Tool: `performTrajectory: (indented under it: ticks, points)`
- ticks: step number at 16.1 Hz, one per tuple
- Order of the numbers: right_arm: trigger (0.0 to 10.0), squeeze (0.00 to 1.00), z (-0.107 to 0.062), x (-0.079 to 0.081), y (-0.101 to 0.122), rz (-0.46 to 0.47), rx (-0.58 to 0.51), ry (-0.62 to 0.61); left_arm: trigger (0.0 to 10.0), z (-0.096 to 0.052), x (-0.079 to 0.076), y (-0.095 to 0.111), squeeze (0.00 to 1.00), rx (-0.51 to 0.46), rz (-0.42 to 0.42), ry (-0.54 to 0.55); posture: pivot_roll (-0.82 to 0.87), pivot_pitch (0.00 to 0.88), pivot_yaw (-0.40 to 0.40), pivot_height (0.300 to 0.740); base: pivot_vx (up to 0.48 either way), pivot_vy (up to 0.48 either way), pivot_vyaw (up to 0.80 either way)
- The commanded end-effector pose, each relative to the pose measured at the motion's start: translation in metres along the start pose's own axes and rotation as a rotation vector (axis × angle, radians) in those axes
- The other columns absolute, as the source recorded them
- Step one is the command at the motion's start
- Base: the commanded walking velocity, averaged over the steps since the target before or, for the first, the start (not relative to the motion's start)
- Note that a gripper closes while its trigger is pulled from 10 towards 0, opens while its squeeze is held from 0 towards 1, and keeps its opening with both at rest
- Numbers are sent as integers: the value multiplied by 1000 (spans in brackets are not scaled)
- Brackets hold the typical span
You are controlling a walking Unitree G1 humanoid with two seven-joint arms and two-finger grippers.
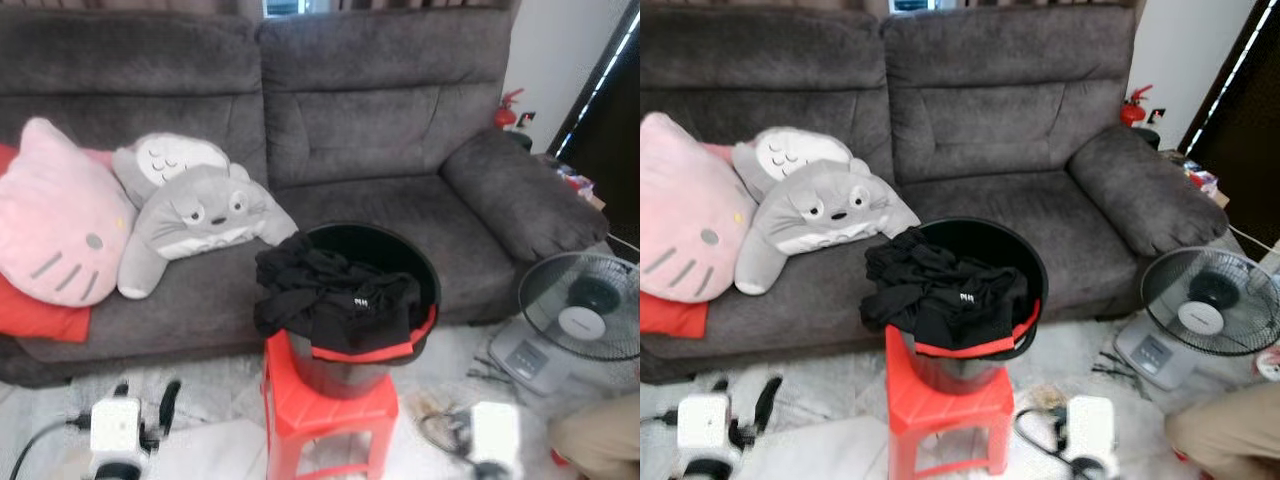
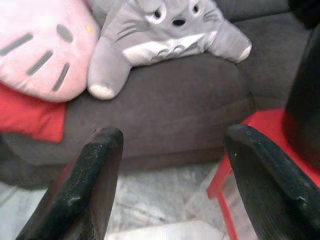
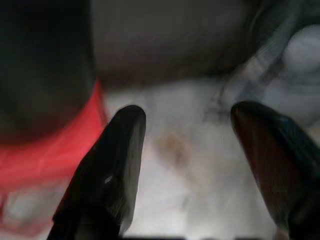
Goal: Hang hanger
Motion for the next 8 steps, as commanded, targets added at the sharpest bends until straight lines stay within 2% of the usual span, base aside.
performTrajectory:
  ticks: [1,2,3,4,7,8]
  points:
    - [10000,0,2,-1,19,-5,-77,-15,10000,-1,-3,9,0,-44,8,-9,24,0,-67,740,0,0,0]
    - [10000,0,0,-2,27,-10,-114,-23,10000,-7,-3,15,0,-61,10,-5,24,0,-67,740,0,0,0]
    - [10000,0,-9,-9,32,-21,-172,-44,10000,-23,-2,22,0,-74,10,4,20,0,-66,740,0,0,0]
    - [10000,0,-16,-14,34,-33,-200,-53,10000,-31,-2,26,0,-62,7,5,20,0,-66,740,0,0,0]
    - [10000,0,-26,-16,39,-61,-221,-45,10000,-36,0,21,0,-31,-5,11,12,0,-69,740,0,0,0]
    - [10000,0,-29,-7,29,-72,-166,8,10000,-36,-2,10,0,11,-6,-1,4,0,-70,740,0,0,0]
Point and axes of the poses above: a point about 5 cm out from each wrist's last joint towards the gripper, its own z axis pointing out of the wrist towards the gripper, its own y axis along the axis of the wrist's last joint, x = y × z, the point moved 6 cm from there along z, pointing out of the wrist towards the gripper, and after that the axes turned 1 degree about z, right-handed, at the moved point
